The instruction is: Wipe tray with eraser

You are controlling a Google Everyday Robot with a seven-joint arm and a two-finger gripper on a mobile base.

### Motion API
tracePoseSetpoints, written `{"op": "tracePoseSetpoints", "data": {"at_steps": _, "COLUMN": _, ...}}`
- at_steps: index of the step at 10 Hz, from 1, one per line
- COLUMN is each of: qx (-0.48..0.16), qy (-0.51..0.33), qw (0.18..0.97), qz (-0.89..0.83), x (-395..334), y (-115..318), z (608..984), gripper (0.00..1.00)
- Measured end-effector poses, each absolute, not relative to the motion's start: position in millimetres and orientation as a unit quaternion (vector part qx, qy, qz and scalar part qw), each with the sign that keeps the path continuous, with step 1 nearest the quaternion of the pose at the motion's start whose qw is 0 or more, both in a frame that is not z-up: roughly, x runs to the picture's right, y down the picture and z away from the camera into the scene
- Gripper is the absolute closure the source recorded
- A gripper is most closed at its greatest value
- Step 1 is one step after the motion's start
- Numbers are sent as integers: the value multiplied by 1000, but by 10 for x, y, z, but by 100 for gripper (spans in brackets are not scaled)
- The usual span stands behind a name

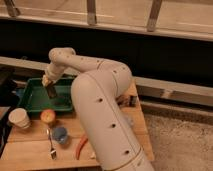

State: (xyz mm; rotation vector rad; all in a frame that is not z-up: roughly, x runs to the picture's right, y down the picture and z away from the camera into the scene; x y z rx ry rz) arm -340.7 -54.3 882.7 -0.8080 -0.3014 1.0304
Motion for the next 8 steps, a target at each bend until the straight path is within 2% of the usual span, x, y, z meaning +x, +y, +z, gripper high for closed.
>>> {"op": "tracePoseSetpoints", "data": {"at_steps": 4, "qx": -396, "qy": -153, "qw": 779, "qz": 461, "x": -3526, "y": -297, "z": 8572, "gripper": 94}}
{"op": "tracePoseSetpoints", "data": {"at_steps": 8, "qx": -384, "qy": -121, "qw": 763, "qz": 506, "x": -3003, "y": -218, "z": 8595, "gripper": 94}}
